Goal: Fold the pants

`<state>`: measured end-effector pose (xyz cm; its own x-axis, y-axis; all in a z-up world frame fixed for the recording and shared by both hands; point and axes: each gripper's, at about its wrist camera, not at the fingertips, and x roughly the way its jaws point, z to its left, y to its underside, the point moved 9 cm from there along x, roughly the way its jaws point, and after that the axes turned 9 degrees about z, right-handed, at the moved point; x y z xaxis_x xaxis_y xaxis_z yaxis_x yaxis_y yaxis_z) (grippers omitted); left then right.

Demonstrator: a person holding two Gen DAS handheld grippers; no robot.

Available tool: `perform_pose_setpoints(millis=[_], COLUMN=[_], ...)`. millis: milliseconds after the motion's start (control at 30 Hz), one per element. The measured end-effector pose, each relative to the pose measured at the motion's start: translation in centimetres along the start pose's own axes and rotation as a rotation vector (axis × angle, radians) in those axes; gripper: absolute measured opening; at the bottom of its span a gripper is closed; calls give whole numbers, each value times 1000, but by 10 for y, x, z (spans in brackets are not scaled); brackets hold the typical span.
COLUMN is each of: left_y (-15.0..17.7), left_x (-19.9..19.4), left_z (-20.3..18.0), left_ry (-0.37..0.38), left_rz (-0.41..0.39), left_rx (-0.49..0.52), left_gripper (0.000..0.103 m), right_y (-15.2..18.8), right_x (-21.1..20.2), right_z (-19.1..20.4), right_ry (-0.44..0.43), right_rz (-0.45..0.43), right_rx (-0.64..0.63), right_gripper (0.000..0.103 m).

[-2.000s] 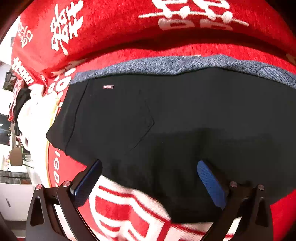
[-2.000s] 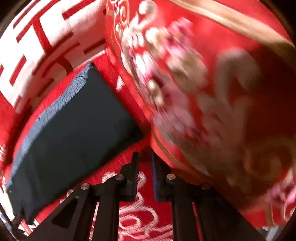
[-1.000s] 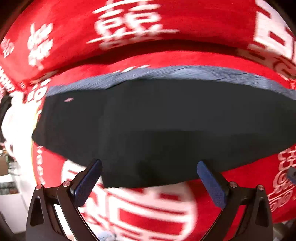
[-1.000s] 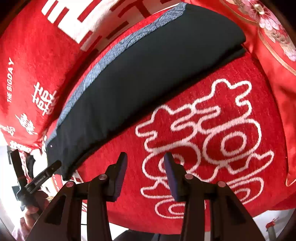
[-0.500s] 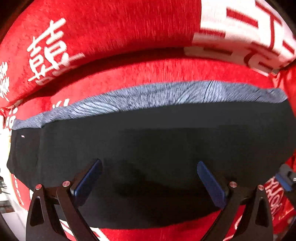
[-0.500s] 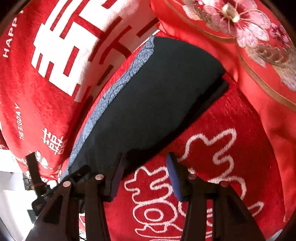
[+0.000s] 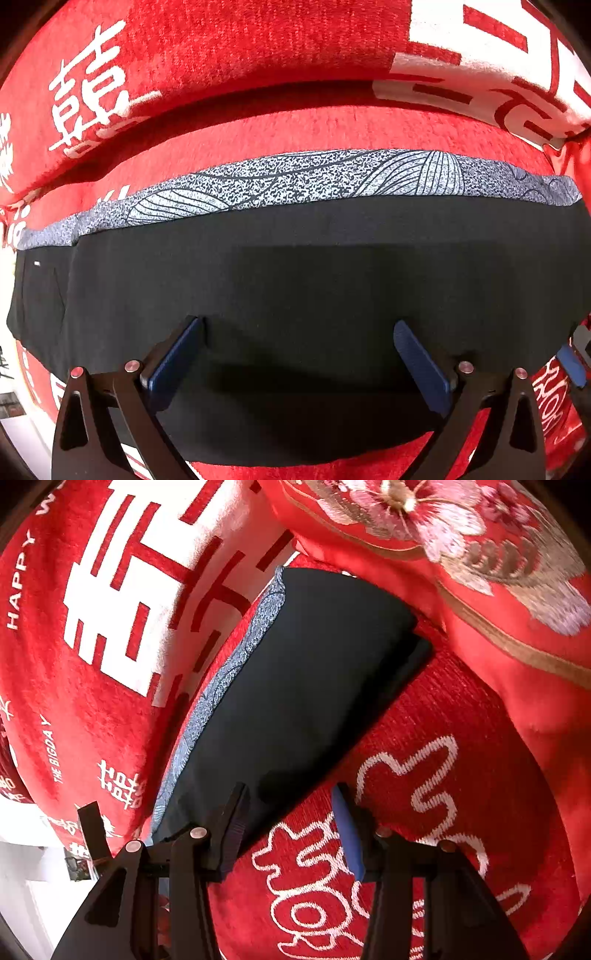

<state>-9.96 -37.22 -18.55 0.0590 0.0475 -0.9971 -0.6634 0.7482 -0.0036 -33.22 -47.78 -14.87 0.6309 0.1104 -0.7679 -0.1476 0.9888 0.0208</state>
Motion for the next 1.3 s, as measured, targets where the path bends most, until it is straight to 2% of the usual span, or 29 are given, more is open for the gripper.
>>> perform_pose_setpoints(millis=[200,233,267,300,467,633,700,833,1033,1300], left_y=[4,4,4,5,-2,3,3,4,4,4], left_x=[2,2,2,2,6,5,4,4,4,3], left_z=[5,5,4,4,6,7,7,6,6,4], left_ry=[4,4,4,4,5,8,8,8,7,1], left_rz=[4,5,5,5,3,5,4,5,4,2], left_rx=[-5,-5,-5,-5,-3,0,-1,-3,-3,-5], left_gripper=[103,103,103,103,103,103,103,103,103,103], right_y=[-22,-27,-30,-32,-31,-27,-23,-14,-6,-3], right_x=[-15,-14,-14,-14,-17,-18,-18,-19,-19,-14], right_z=[-18,-24,-27,-27,-23,-30,-30,-31,-28,-19], right_ry=[77,93,115,138,231,284,293,291,277,237], right_rz=[-70,-59,-46,-37,-45,-37,-23,-7,0,13], right_rx=[44,64,68,55,-26,-28,-37,-40,-40,-44], right_gripper=[50,41,10,9,9,24,25,26,32,33])
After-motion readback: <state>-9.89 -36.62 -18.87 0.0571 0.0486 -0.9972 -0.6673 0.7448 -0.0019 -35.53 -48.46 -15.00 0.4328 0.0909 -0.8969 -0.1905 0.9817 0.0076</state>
